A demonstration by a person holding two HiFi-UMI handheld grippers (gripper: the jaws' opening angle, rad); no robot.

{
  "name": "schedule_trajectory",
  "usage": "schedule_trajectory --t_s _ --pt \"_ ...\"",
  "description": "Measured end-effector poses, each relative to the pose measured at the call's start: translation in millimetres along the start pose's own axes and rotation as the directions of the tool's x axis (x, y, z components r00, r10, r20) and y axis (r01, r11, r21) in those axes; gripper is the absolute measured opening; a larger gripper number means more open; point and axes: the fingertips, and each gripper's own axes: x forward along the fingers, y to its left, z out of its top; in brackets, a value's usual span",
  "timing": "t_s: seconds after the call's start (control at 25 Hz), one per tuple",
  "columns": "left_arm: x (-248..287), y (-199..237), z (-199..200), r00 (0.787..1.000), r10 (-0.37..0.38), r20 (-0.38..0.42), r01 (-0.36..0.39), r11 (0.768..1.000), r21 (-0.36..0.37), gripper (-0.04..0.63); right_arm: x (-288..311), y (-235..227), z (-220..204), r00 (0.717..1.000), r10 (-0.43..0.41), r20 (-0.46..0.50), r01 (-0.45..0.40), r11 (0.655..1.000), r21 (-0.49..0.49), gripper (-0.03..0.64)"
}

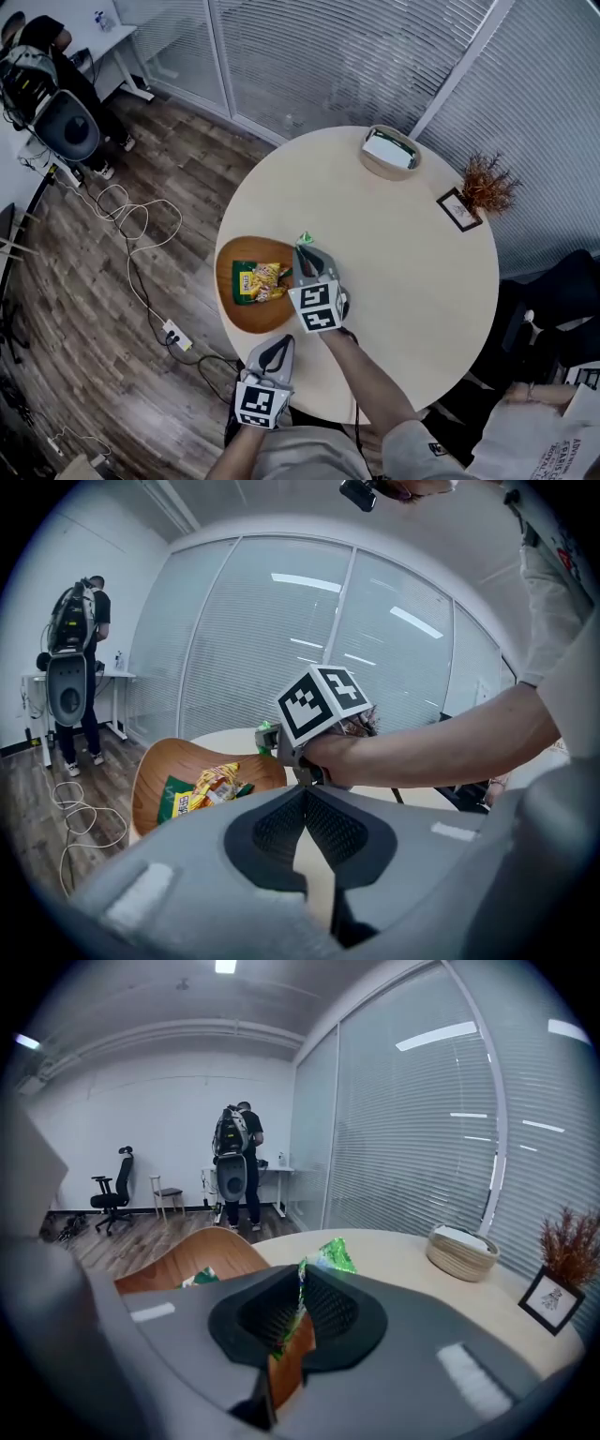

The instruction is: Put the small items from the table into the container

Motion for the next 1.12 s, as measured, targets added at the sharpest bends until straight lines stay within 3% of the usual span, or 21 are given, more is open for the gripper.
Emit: schedule_trajectory --t_s 0.36,0.4,0.48,0.6,0.68,0.76,1.12 --pt "-16.5 25.0 -2.5 0.998 0.063 0.016 -0.063 0.998 -0.027 -0.003 2.6 73.4 -14.6 0.988 0.148 -0.04 -0.15 0.988 -0.038 0.032" --pt "-17.1 26.4 -2.0 0.998 0.066 0.02 -0.066 0.997 -0.028 -0.003 1.7 76.1 -16.8 0.988 0.152 -0.036 -0.153 0.987 -0.041 0.041" --pt "-17.4 27.9 -1.7 0.997 0.067 0.022 -0.067 0.997 -0.037 -0.003 0.0 80.5 -21.0 0.986 0.162 -0.029 -0.163 0.986 -0.035 0.125" --pt "-17.2 28.6 -2.1 0.997 0.068 0.021 -0.067 0.997 -0.038 -0.003 -5.3 83.6 -25.7 0.982 0.187 -0.033 -0.187 0.982 -0.012 0.149" --pt "-17.3 27.3 -1.3 0.998 0.066 0.022 -0.065 0.997 -0.033 -0.002 -14.3 82.3 -28.0 0.981 0.193 -0.034 -0.193 0.981 0.006 0.119" --pt "-17.3 26.1 -1.3 0.998 0.064 0.022 -0.063 0.998 -0.026 -0.003 -28.0 76.4 -27.7 0.985 0.17 -0.019 -0.17 0.985 0.014 0.014" --pt "-15.4 26.7 2.0 0.998 0.057 -0.006 -0.056 0.997 0.047 -0.003 -124.9 28.3 -36.2 0.997 0.052 0.06 -0.06 0.986 0.153 0.002"
